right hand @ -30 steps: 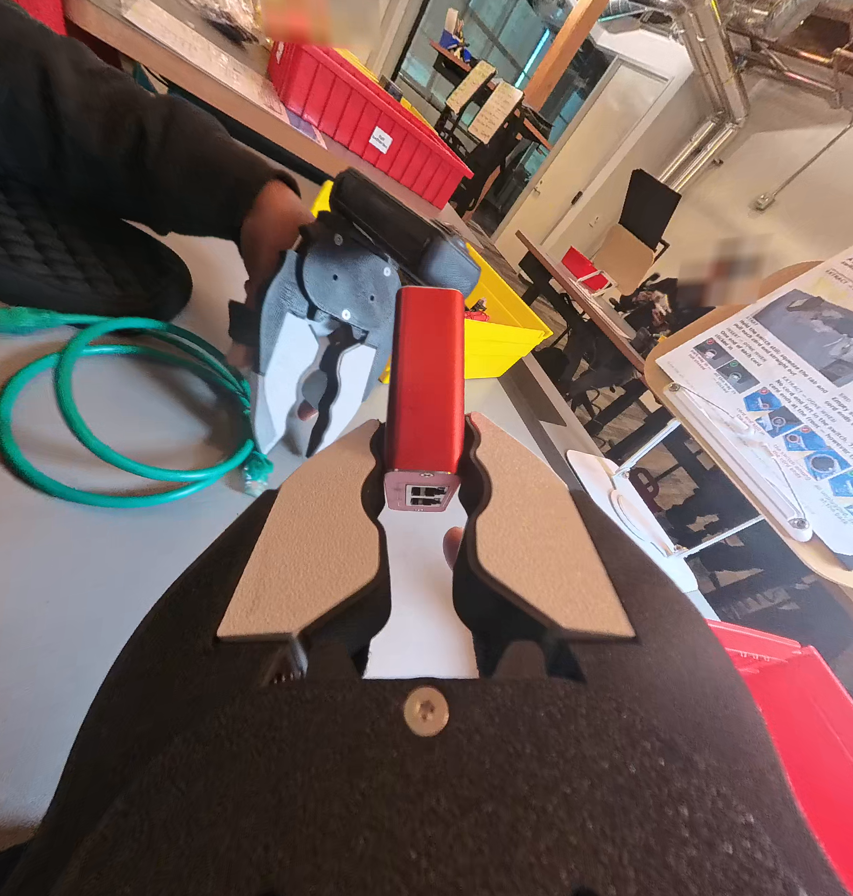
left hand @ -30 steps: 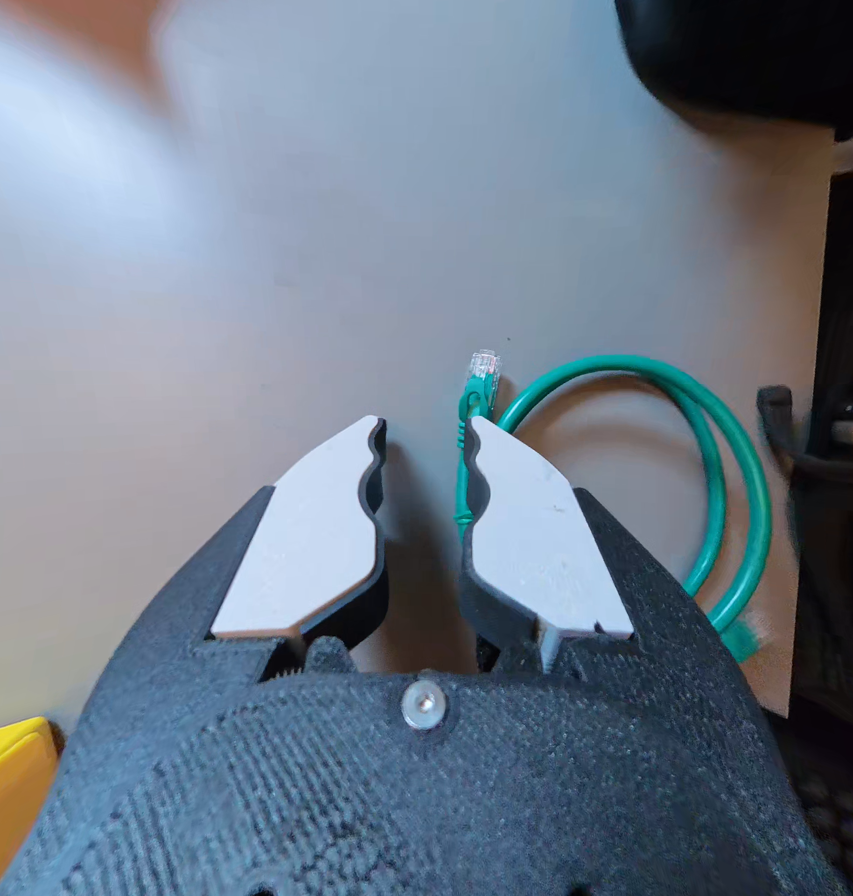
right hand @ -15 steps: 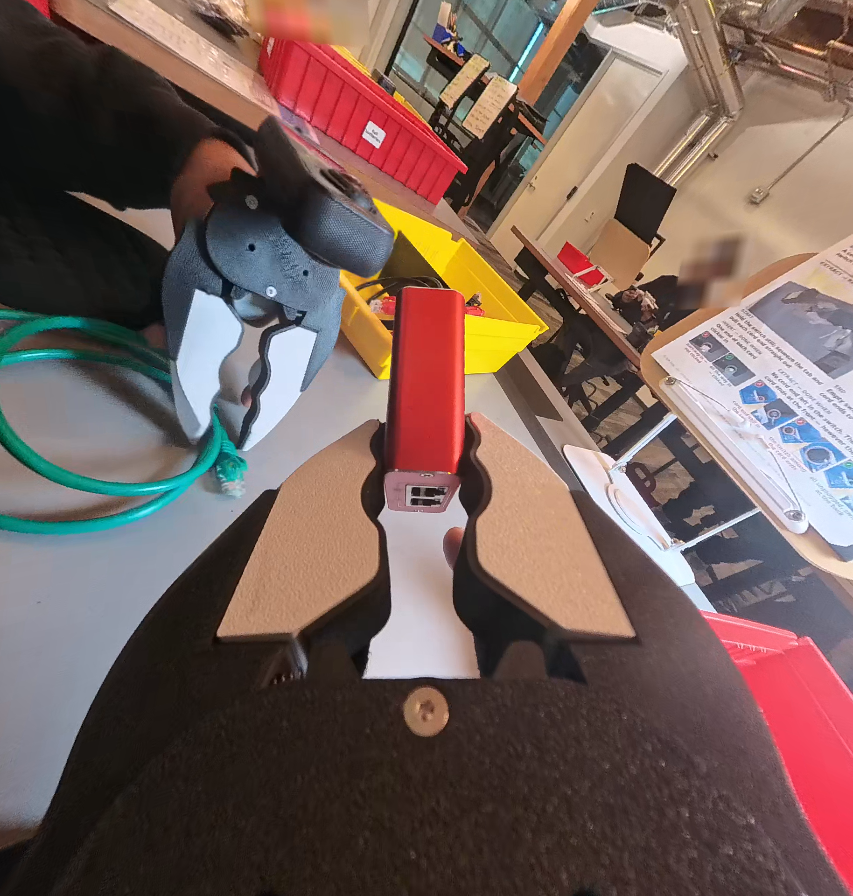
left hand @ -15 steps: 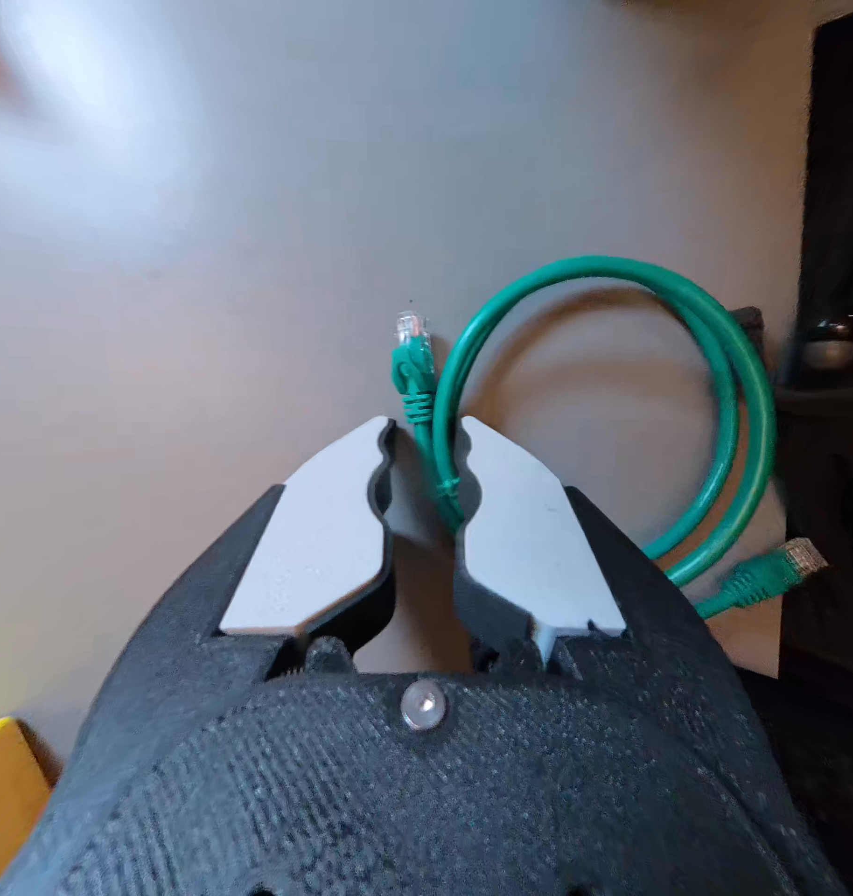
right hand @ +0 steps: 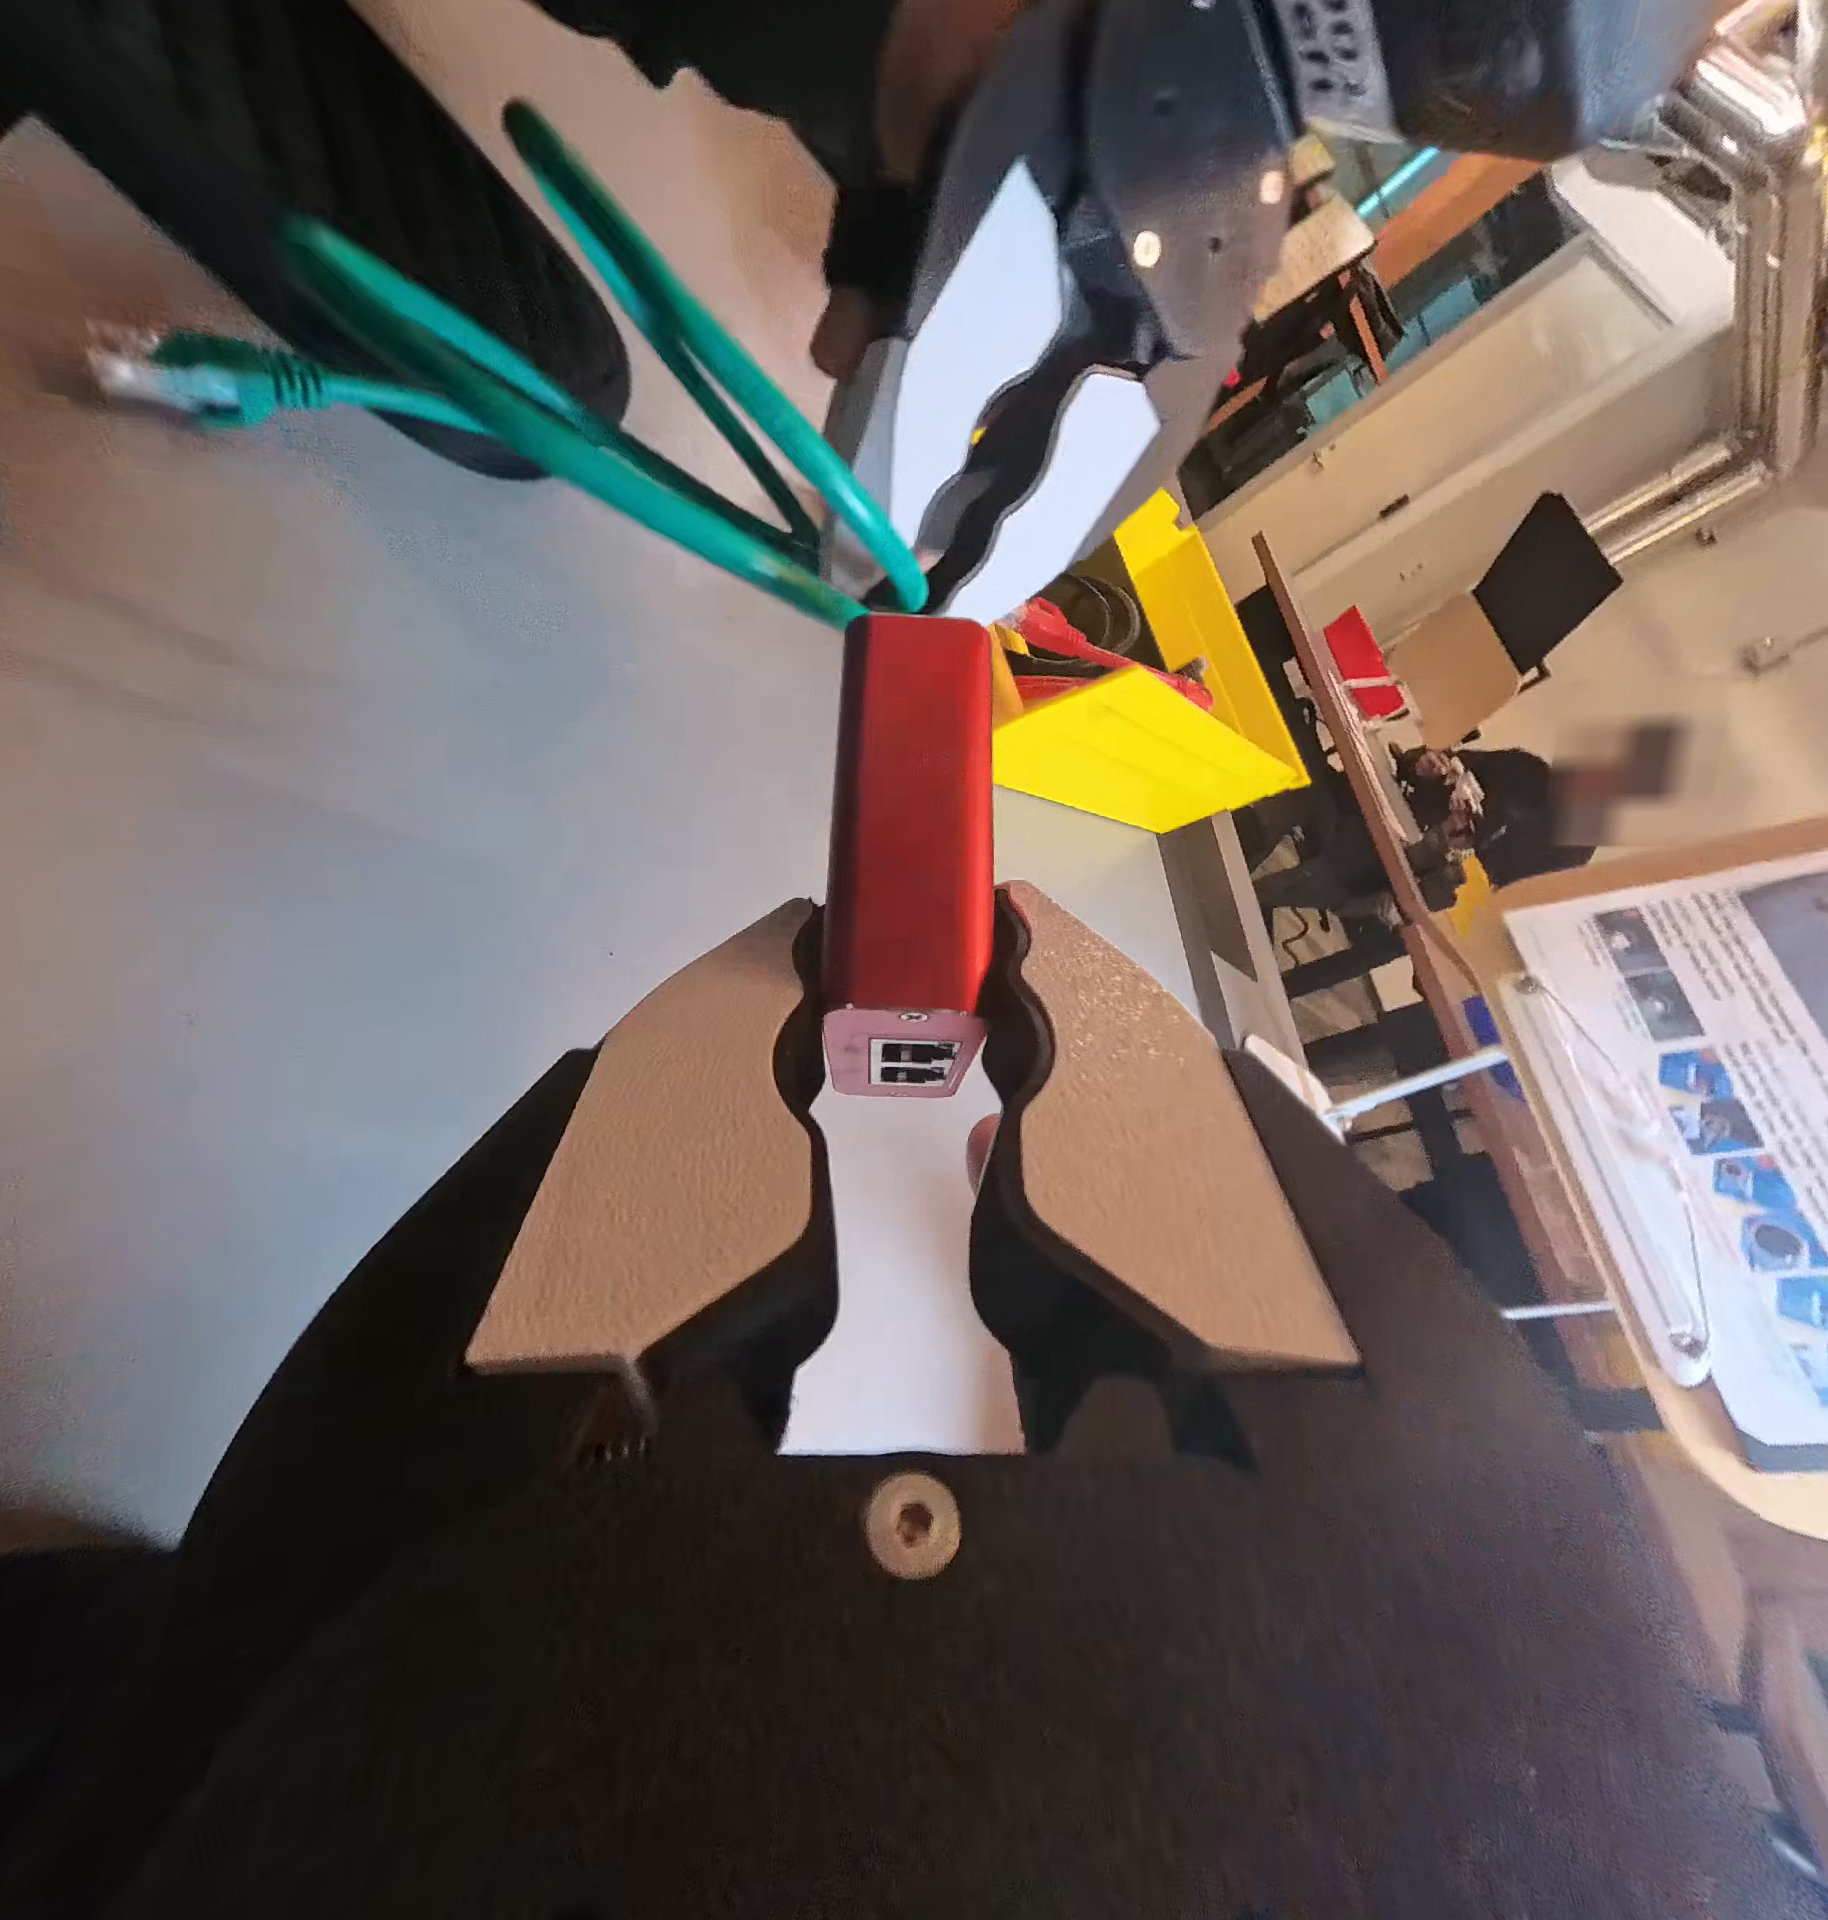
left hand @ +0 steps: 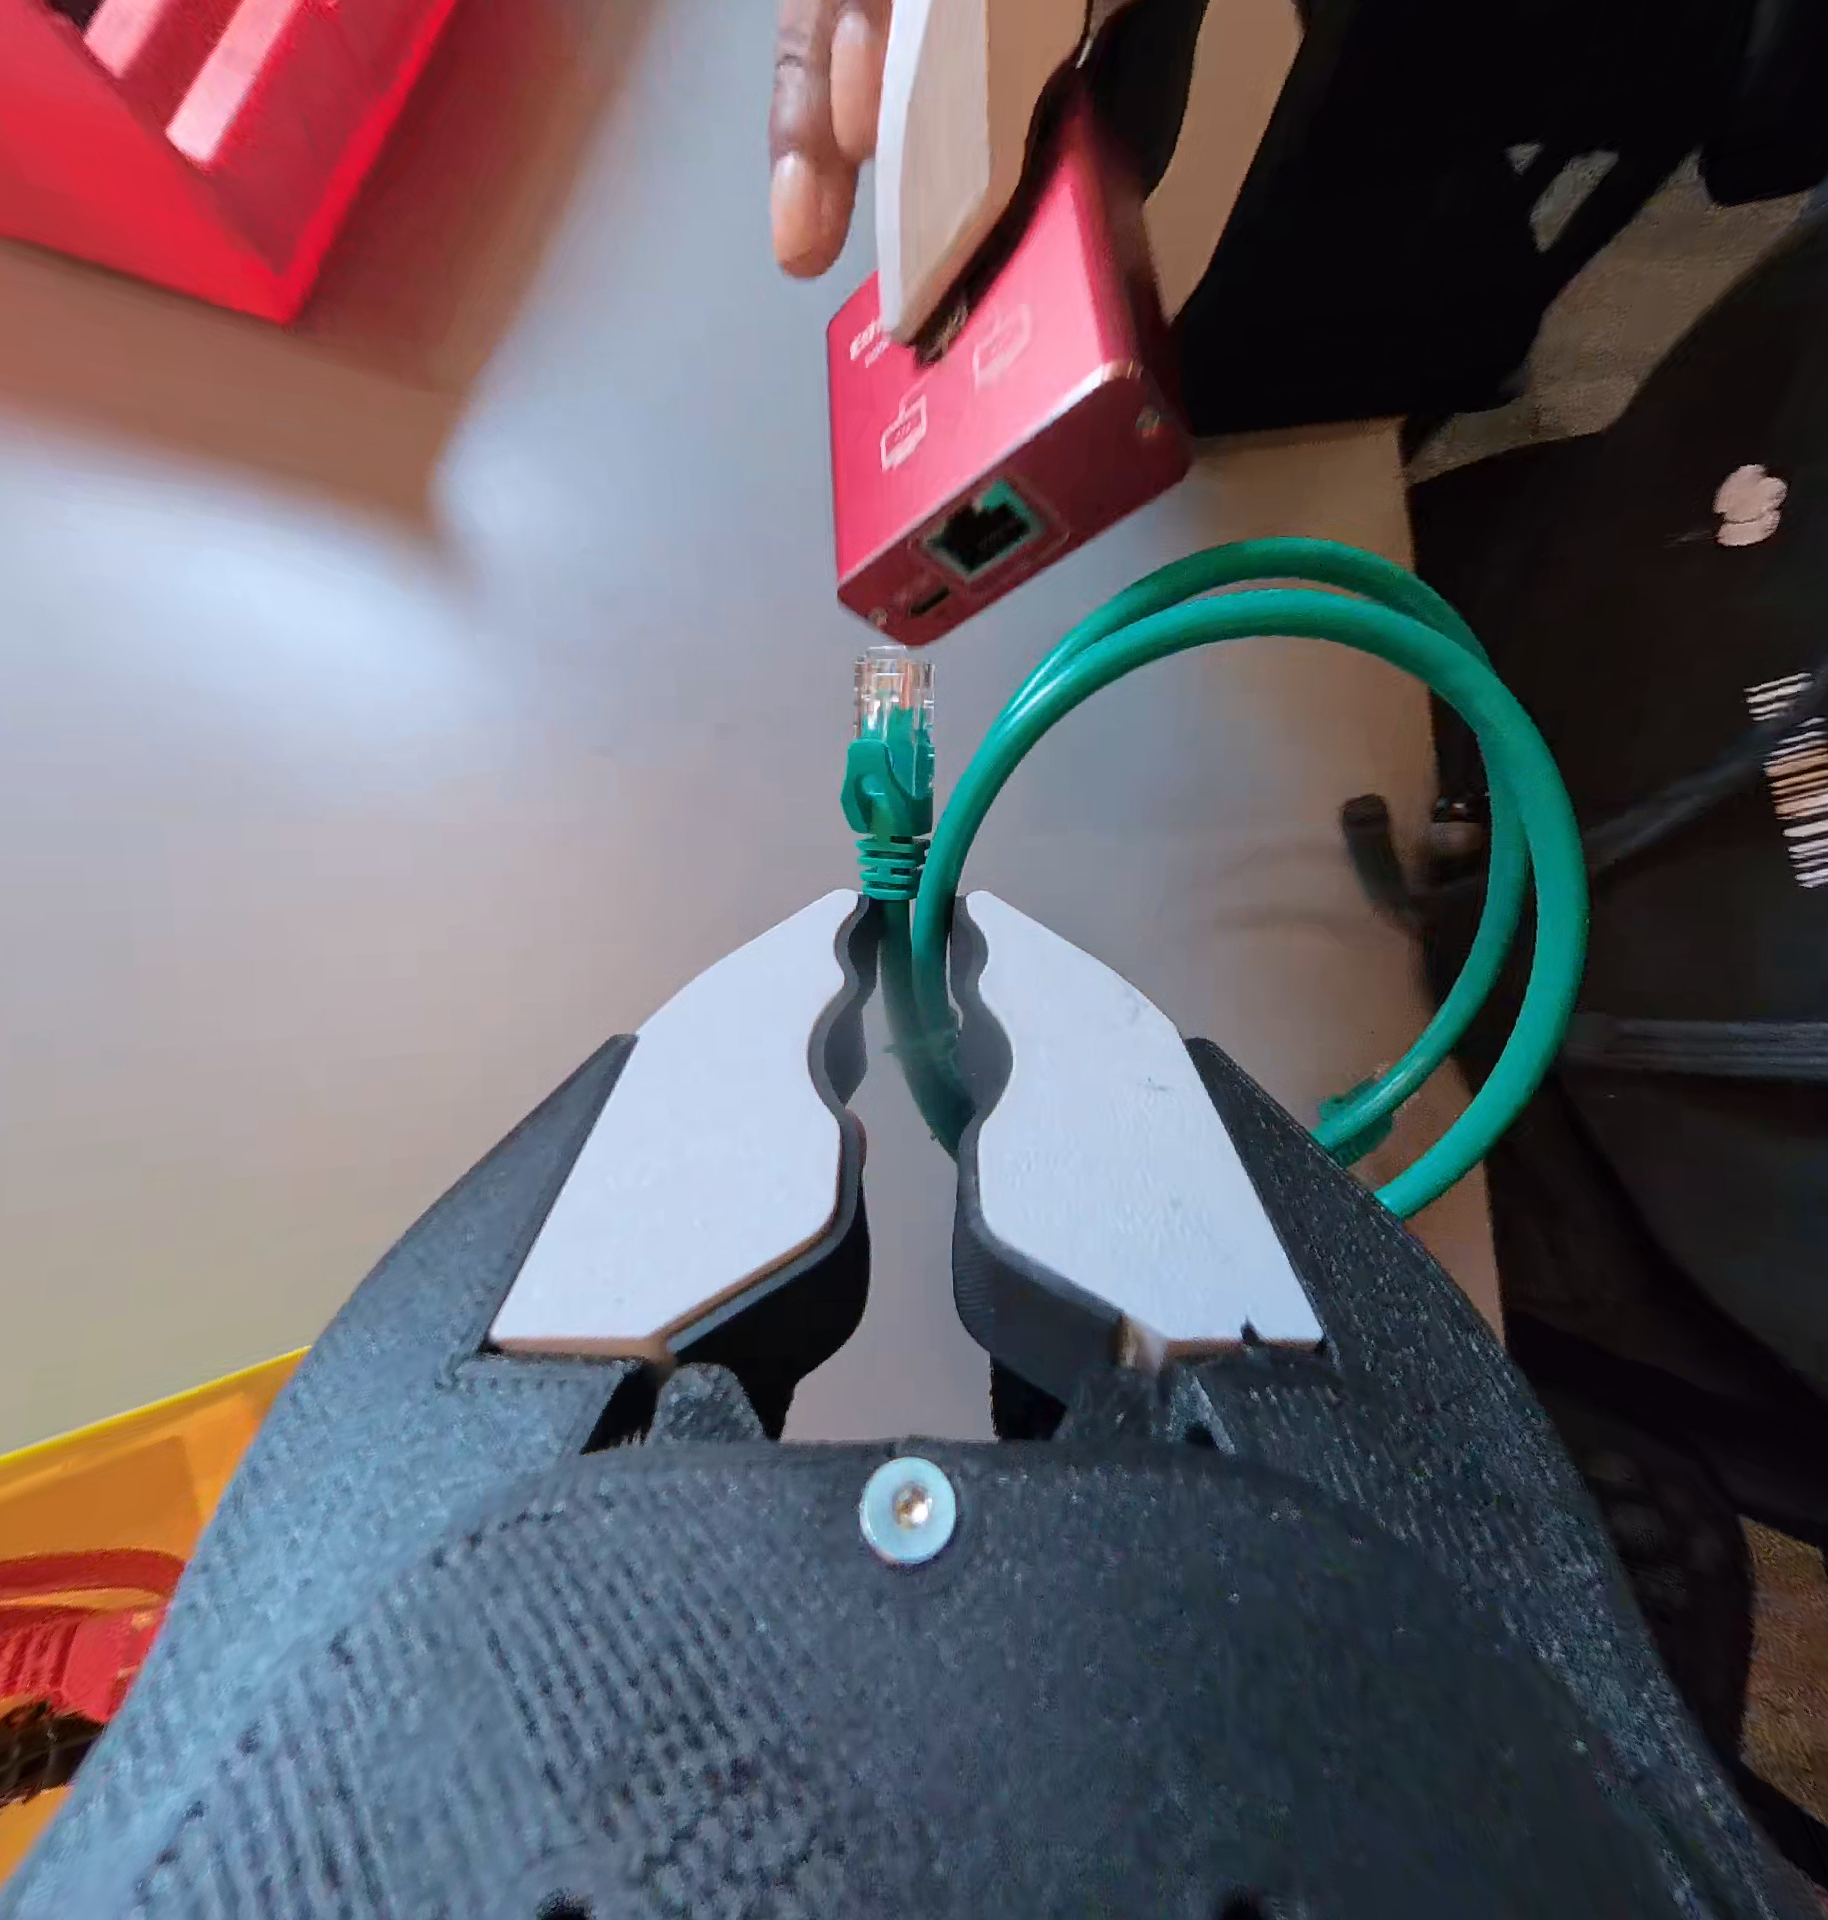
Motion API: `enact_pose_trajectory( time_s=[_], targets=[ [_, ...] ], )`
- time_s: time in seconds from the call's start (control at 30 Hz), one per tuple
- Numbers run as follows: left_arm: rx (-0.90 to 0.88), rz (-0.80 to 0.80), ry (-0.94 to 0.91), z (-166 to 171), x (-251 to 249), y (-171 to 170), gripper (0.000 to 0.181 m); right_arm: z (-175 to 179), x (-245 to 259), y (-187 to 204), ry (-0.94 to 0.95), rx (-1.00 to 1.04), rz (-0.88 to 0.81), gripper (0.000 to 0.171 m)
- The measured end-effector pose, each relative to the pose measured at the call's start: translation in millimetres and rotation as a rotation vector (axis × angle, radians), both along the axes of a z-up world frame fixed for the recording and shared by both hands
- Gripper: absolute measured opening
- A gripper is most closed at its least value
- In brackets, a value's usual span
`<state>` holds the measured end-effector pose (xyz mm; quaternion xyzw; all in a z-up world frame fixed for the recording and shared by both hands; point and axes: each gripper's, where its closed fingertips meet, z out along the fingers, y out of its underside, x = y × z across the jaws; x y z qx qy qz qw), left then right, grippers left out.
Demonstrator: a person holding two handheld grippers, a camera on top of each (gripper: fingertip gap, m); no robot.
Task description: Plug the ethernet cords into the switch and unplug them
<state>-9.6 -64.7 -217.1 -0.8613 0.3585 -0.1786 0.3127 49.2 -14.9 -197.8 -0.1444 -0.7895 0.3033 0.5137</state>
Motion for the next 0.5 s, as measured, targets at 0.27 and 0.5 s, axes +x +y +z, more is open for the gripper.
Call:
enact_pose_trajectory(
  time_s=[0.27,0.5],
  targets=[
    [-0.149,-0.072,0.021,-9,12,-7,0.013,-5,-5,-9,-0.011,0.163,0.018,0.027],
    [-0.24,-0.066,0.028,-12,18,-10,0.013,-11,-5,-7,-0.051,0.312,0.025,0.027]
  ],
)
